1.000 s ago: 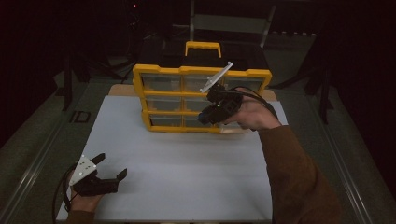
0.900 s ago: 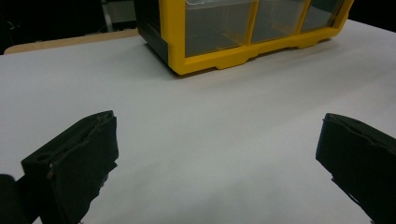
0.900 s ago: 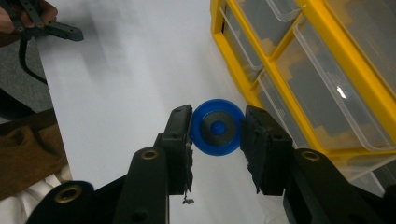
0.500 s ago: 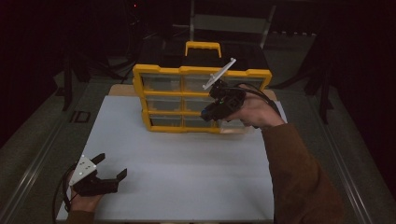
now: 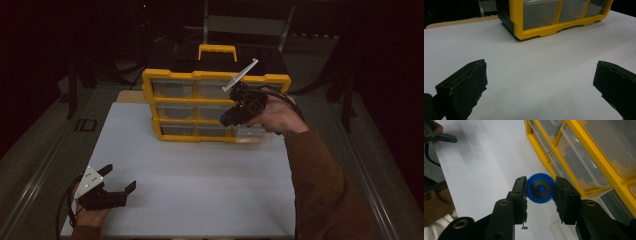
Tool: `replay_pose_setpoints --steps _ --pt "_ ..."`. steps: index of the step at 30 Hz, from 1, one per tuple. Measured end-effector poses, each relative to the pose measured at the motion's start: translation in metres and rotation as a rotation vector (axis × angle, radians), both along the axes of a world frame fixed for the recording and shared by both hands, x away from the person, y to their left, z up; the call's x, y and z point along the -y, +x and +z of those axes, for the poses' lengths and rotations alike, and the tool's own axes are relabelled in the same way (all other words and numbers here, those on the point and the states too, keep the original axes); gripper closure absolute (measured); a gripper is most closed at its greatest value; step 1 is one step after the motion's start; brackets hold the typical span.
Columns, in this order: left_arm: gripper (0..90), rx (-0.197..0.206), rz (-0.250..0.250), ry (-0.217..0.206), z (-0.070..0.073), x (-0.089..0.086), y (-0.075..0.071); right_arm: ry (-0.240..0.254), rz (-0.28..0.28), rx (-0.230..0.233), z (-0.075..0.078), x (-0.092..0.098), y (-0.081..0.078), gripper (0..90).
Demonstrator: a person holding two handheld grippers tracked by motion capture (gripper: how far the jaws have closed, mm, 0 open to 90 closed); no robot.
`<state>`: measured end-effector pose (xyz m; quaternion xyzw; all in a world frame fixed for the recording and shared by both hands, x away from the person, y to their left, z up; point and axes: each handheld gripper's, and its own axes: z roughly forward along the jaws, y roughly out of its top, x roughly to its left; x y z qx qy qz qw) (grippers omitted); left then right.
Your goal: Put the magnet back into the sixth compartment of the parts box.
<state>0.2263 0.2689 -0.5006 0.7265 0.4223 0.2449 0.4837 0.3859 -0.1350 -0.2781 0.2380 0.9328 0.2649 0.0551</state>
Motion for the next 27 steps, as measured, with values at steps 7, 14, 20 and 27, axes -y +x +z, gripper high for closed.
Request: replay_pose_setpoints --steps 7,14,20,27 --pt "0.0 -0.002 0.001 -0.002 0.000 0.000 0.000 -0.015 -0.020 -0.001 0.000 0.004 0.003 62.9" --pt "0.0 -0.002 0.001 -0.002 0.000 0.000 0.000 -0.021 -0.037 -0.002 0.001 0.008 0.005 62.9" --pt "0.0 -0.002 0.001 -0.002 0.000 0.000 0.000 -0.025 -0.052 -0.005 0.001 0.013 0.008 62.8" --pt "0.0 -0.002 0.002 -0.001 0.000 0.000 0.000 -0.033 -0.075 -0.006 0.000 0.019 0.011 62.9"
